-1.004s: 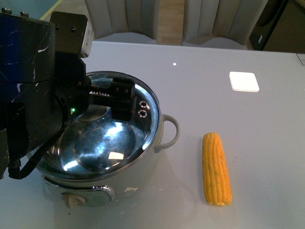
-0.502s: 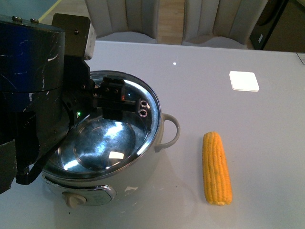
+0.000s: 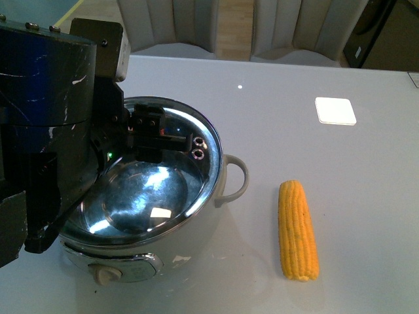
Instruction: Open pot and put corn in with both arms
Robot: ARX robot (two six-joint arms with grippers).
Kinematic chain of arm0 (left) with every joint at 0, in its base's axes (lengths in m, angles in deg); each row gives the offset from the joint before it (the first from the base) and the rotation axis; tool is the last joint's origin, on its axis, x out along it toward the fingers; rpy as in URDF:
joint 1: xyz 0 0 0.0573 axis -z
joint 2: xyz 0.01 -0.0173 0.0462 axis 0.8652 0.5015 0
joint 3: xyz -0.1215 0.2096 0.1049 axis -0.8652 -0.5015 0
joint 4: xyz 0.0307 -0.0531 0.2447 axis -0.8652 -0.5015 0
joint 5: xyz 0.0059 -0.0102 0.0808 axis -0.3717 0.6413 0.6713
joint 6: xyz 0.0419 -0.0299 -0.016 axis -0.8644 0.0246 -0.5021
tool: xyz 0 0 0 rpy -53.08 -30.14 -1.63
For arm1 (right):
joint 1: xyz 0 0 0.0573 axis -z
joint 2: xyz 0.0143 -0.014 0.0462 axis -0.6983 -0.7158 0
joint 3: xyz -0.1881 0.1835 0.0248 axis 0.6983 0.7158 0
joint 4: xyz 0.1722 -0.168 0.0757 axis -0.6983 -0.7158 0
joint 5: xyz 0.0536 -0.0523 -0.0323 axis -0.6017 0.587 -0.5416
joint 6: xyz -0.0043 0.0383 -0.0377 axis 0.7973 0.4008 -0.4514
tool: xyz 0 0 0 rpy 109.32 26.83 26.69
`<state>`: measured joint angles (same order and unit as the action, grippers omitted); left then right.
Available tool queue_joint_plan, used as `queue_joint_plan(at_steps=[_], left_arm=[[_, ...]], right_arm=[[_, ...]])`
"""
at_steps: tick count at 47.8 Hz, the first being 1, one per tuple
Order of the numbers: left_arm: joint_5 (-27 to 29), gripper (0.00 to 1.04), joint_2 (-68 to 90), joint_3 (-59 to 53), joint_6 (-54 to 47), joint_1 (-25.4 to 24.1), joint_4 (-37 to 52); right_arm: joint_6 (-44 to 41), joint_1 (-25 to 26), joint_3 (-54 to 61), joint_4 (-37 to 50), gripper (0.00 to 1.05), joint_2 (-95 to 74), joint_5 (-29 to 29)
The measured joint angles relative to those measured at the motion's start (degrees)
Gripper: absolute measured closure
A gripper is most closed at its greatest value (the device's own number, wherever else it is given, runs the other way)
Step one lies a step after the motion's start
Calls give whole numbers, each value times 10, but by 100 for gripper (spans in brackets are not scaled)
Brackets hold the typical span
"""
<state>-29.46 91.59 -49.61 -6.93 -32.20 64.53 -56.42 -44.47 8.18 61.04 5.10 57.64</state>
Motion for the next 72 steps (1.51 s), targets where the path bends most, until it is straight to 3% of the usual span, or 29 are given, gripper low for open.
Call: queue_joint_plan(at_steps=[32,47,61,72], left_arm=[[-13,63,-130,-5,-47,-22,-95],[-47,63,-203,2,-75,-83,-119],[-103,63,-238,-41,-116,-201,-108],[-179,63,-242,-69,-152,-376,-91]], right_arm=[[0,0,0,0,9,0,0],[0,0,0,0,9,0,0],[0,0,0,0,9,0,0],[0,0,0,0,9,0,0]])
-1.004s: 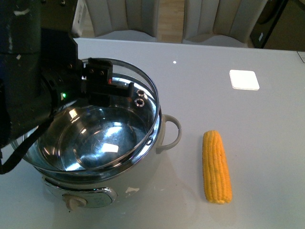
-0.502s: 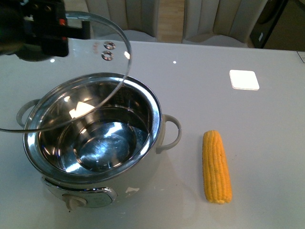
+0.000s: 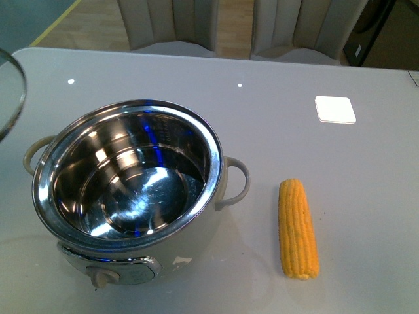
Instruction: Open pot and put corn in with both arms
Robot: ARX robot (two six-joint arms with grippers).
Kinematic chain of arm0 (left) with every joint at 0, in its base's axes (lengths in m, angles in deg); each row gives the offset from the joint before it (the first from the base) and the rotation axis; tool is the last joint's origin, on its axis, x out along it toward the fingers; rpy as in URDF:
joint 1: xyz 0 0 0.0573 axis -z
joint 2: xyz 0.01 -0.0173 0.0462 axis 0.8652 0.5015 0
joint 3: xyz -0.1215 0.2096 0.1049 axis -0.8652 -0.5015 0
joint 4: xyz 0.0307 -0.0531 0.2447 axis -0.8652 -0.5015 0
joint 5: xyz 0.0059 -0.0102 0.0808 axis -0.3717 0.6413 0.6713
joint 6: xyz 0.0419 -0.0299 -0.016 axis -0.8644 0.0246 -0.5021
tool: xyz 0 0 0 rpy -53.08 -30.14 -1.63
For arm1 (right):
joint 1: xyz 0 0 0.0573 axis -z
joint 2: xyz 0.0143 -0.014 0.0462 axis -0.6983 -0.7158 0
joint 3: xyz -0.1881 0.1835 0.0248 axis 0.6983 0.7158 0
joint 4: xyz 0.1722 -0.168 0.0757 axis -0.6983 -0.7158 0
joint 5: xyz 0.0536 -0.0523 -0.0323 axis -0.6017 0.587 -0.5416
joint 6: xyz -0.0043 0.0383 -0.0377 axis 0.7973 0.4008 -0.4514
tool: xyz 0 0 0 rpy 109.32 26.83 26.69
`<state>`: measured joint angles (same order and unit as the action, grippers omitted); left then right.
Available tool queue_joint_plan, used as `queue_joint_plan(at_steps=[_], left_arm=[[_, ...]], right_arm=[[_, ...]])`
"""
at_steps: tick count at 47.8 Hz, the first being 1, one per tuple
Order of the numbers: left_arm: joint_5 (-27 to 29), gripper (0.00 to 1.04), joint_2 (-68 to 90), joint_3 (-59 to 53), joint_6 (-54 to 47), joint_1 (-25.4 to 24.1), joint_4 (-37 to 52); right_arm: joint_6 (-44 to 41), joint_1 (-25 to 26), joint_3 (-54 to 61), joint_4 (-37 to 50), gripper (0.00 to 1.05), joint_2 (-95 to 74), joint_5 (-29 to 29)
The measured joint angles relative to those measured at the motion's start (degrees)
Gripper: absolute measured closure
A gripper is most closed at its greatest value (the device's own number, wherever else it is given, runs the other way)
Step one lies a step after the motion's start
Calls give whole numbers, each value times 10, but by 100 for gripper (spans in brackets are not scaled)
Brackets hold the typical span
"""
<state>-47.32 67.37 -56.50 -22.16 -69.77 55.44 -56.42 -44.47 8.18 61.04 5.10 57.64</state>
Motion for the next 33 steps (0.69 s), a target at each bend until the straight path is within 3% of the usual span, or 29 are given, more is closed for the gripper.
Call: queue_joint_plan(at_steps=[7,14,33], left_arm=[[-31,63,37,0,-6,-103,40],[-37,63,106,0,-10,-153,85],[-31,63,322,64,-7,-174,225]], right_arm=[[0,0,0,0,9,0,0],[0,0,0,0,9,0,0],[0,0,0,0,9,0,0]])
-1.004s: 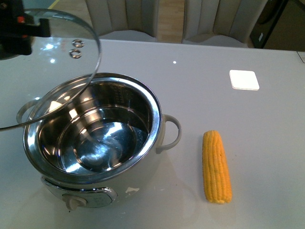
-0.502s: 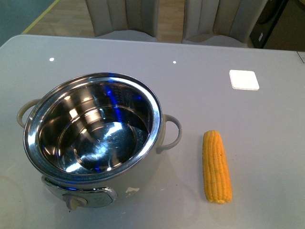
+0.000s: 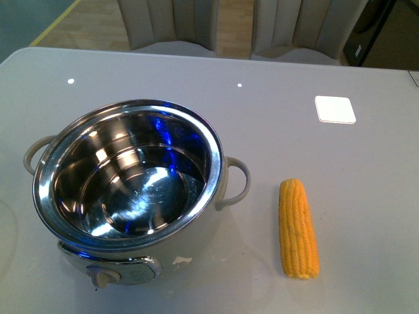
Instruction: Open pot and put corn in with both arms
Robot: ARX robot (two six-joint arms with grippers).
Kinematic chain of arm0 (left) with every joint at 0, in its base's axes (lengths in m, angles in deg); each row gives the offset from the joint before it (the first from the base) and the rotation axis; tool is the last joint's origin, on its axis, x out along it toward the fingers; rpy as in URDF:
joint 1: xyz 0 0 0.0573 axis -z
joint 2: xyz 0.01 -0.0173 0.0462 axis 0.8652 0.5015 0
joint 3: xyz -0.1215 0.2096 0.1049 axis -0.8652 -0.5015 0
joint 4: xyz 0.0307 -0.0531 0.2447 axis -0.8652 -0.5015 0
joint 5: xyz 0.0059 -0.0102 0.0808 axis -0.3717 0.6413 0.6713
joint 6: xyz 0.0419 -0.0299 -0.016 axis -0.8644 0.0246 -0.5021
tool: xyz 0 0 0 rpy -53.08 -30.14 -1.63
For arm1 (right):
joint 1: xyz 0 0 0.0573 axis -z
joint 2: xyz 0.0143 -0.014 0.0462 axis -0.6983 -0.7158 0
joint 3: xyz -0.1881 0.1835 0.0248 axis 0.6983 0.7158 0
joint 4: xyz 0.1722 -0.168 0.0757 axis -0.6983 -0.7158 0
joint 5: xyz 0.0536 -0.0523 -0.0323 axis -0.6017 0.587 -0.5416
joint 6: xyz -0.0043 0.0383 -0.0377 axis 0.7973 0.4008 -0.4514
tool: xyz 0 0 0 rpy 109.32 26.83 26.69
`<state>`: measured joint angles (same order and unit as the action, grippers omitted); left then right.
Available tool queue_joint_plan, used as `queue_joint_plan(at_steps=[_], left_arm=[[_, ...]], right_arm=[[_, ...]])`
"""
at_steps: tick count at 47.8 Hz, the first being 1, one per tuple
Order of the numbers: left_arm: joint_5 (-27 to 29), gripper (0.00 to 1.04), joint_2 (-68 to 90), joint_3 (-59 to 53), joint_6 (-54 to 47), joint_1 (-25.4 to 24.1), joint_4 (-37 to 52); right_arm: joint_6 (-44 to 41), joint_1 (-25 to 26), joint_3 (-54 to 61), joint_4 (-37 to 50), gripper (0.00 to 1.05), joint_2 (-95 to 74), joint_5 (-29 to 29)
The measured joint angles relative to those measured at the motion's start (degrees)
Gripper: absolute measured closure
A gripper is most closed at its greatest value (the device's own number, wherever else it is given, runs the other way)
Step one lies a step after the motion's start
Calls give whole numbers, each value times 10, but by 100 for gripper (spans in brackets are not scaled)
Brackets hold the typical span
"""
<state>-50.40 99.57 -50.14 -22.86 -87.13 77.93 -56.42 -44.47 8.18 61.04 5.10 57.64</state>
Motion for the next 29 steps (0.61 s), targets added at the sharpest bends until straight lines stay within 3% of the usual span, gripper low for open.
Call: queue_joint_plan(at_steps=[29], left_arm=[[9,63,205,163,8,15,24]], right_arm=[[0,0,0,0,9,0,0]])
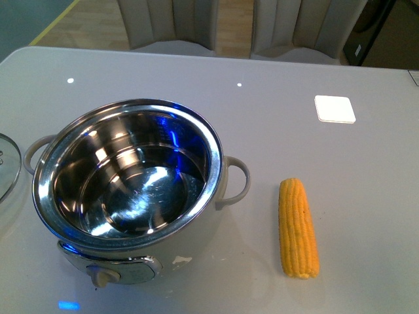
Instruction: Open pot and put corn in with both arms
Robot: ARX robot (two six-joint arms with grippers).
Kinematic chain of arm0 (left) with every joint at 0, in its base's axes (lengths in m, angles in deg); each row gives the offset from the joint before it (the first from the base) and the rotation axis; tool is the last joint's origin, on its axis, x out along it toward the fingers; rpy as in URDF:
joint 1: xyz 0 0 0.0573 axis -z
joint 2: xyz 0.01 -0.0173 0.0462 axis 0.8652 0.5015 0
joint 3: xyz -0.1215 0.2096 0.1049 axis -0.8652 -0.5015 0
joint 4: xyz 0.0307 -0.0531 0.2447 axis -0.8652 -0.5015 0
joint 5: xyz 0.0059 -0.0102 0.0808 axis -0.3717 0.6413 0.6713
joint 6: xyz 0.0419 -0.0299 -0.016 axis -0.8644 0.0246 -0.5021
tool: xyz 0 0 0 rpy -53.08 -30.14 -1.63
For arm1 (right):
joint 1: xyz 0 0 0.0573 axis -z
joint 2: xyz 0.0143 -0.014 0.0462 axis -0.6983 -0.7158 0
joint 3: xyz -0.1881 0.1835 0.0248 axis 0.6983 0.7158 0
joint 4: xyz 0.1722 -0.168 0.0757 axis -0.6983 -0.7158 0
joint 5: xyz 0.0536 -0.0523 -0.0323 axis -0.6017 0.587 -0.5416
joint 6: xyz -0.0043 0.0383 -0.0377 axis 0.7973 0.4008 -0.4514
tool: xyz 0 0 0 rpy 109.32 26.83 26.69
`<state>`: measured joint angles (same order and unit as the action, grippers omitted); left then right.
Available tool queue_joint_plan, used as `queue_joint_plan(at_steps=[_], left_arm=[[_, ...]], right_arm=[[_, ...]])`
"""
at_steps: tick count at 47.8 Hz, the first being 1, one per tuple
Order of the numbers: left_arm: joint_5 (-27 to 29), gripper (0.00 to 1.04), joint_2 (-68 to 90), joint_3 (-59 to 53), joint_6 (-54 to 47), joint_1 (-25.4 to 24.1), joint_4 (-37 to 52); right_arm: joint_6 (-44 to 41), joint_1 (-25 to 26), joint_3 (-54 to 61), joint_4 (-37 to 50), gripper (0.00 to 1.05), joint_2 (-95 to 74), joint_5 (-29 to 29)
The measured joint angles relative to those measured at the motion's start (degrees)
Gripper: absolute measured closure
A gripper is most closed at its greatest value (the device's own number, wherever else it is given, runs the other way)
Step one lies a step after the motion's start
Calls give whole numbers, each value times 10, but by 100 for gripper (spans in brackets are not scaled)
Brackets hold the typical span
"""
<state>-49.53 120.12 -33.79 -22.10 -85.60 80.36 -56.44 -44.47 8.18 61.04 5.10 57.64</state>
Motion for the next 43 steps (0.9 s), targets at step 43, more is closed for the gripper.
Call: queue_joint_plan(at_steps=[43], left_arm=[[-7,28,72,58,23,9,20]], right_arm=[[0,0,0,0,9,0,0]])
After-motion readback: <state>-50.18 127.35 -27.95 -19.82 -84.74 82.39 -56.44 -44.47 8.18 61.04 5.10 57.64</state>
